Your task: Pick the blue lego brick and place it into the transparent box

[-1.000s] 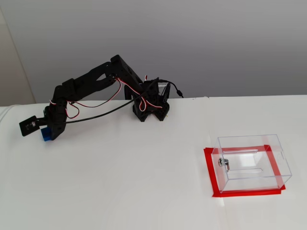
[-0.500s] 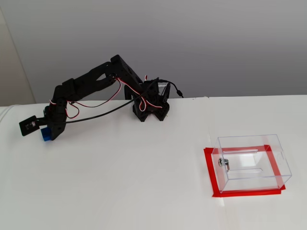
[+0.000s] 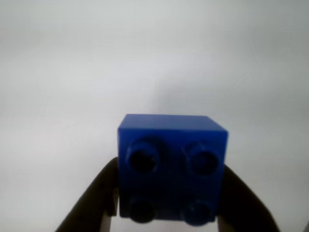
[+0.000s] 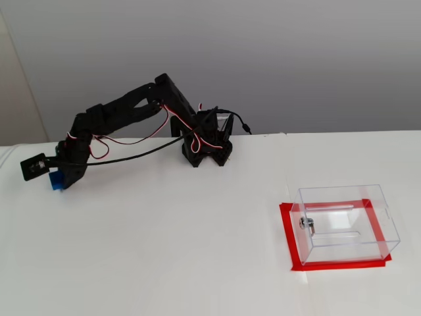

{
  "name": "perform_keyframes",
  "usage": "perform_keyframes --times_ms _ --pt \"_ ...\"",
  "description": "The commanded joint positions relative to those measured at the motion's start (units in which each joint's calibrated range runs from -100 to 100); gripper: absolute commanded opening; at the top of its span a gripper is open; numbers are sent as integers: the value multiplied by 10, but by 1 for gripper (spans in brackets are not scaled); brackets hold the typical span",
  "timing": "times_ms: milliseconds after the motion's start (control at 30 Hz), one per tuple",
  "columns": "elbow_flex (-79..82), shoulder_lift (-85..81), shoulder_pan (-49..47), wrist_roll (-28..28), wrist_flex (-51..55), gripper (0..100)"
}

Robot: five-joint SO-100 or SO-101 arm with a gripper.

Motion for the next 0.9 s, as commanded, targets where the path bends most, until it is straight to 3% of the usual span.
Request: perform_keyframes --times_ms 0,367,700,867 --pt "-7 -89 -10 -3 -9 5" --pt "-1 -251 -44 -4 21 5" --pt "-1 -391 -62 -4 115 4" --pt "-1 -454 -92 -37 141 4"
